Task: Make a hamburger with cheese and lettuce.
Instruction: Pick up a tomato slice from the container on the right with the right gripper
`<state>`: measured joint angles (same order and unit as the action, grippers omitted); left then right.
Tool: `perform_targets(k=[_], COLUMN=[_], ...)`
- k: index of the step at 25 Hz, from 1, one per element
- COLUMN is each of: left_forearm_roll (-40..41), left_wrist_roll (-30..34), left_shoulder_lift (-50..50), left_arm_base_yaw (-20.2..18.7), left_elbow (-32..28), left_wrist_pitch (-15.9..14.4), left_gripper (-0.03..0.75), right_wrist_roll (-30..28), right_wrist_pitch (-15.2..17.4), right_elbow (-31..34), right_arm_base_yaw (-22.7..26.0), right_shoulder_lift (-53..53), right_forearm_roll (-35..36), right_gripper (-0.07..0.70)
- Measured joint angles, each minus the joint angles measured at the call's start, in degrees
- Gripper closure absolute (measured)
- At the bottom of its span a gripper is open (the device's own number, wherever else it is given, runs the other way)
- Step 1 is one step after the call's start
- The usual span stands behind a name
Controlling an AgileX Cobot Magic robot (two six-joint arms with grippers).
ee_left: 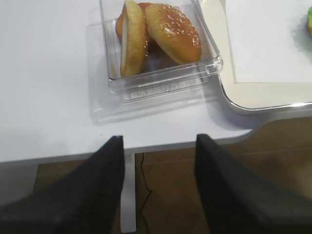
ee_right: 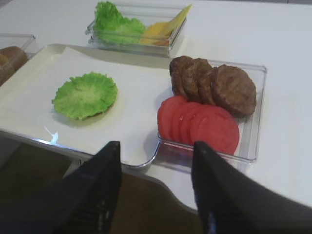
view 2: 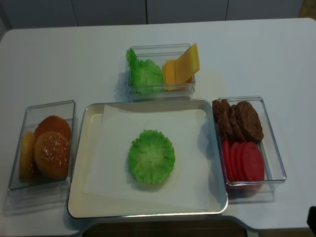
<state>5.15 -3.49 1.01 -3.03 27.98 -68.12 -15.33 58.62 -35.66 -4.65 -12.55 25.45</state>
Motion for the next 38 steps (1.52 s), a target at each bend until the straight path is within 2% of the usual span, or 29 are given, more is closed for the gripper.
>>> perform_targets(k=[5, 10, 13, 17, 22, 25, 29, 31, 33, 38], left_forearm_roll=[0.00, 0.00, 0.00, 0.00, 0.00, 0.00, 0.00, 0.00, 0.00, 0.00], left_wrist_roll=[0.00, 0.00, 0.00, 0.00, 0.00, 0.00, 0.00, 0.00, 0.00, 0.00], left_shoulder_lift=[0.00, 0.00, 0.00, 0.00, 0.00, 0.00, 0.00, 0.00, 0.00, 0.00], left_arm_base_yaw=[0.00, 0.00, 0.00, 0.00, 0.00, 0.00, 0.00, 0.00, 0.00, 0.00], left_elbow=[0.00, 0.00, 0.00, 0.00, 0.00, 0.00, 0.00, 0.00, 0.00, 0.00], left_wrist_pitch=[0.00, 0.00, 0.00, 0.00, 0.00, 0.00, 0.00, 0.00, 0.00, 0.00], left_gripper=[0.363, 0.363, 0.363, 0.363, 0.363, 0.363, 0.363, 0.363, 0.363, 0.363], right_wrist_roll=[0.90, 8.51, 11.96, 16.28, 18.64, 21.60, 30.36, 34.74, 37.52, 40.35], right_wrist_pitch=[3.09, 10.47, 12.97, 13.29, 13.29, 13.29, 13.29, 13.09, 12.92, 12.36], right_elbow=[-4.21, -10.05, -13.72, -18.20, -22.35, -24.71, -27.95, -29.74, -31.45, -34.18], right_arm_base_yaw=[0.00, 0.00, 0.00, 0.00, -0.70, -5.68, -16.39, -19.97, -22.06, -23.33], right_shoulder_lift=[-7.79, -19.38, -26.29, -34.76, -43.68, -48.34, -55.36, -58.53, -61.64, -67.53], right_forearm_roll=[-1.10, -4.40, -4.40, -5.13, -5.57, -7.53, -16.44, -20.44, -22.48, -23.27], right_gripper=[0.260, 0.260, 0.260, 0.260, 0.260, 0.260, 0.260, 0.260, 0.260, 0.260])
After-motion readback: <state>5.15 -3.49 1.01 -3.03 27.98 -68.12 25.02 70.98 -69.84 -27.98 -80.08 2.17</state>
